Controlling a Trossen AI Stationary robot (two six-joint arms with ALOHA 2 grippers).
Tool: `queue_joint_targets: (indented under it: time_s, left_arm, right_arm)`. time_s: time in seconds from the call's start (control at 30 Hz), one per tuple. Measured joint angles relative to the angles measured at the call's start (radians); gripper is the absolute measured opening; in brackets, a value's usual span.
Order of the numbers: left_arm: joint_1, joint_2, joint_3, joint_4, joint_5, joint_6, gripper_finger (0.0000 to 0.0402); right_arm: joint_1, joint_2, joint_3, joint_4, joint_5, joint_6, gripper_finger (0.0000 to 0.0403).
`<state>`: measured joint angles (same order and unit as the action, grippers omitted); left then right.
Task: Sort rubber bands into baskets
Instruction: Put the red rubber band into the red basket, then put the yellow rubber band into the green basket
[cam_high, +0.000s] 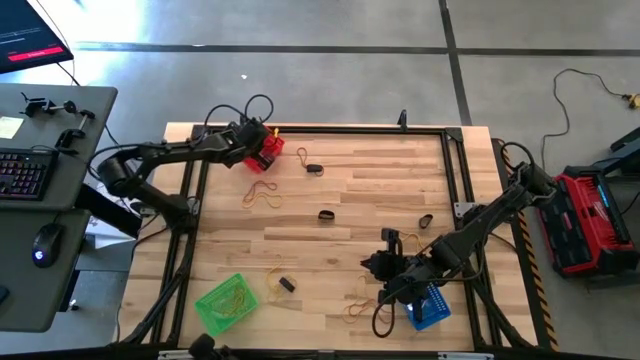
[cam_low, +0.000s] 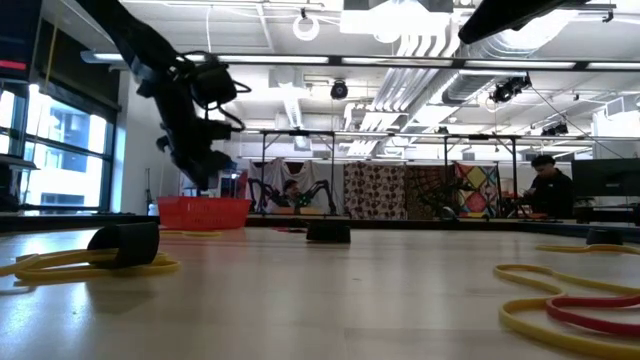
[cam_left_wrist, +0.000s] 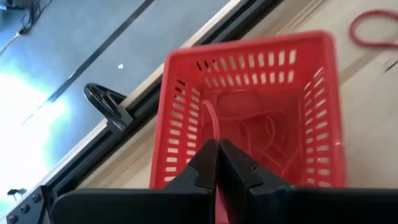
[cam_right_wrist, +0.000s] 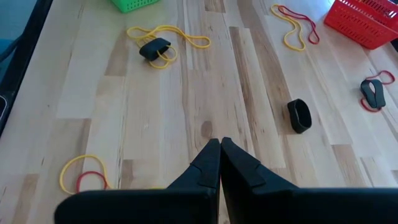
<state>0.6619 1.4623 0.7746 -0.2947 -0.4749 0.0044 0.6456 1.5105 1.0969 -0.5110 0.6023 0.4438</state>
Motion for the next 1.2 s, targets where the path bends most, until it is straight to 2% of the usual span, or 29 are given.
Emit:
queue_joint_targets:
  time_s: [0.2,0.43,0.83,1.07,1.2]
  left_arm:
    - [0.003,0.016,0.0,-0.001,-0.004,0.008,0.0014]
    - [-0.03,0.01,0.0,0.001,-0.014,0.059,0.0052]
    - [-0.056,-0.023,0.0,0.0,-0.033,0.06,0.0113]
    - [-0.207,-0.17,0.0,-0.057,-0.044,0.079,0.0116]
    - [-0.339,-0.271,0.0,-0.146,-0.015,0.011,0.0116]
  right_arm:
    - [-0.004,0.0,0.0,0.0,0.0,0.0,0.0]
    - [-0.032,0.0,0.001,0.0,-0.004,-0.002,0.0]
    - [-0.044,0.0,0.001,0.0,-0.016,-0.012,0.0]
    - [-0.044,0.0,0.001,0.0,-0.016,-0.019,0.0]
    - [-0.044,-0.001,0.001,0.0,-0.016,-0.017,0.0]
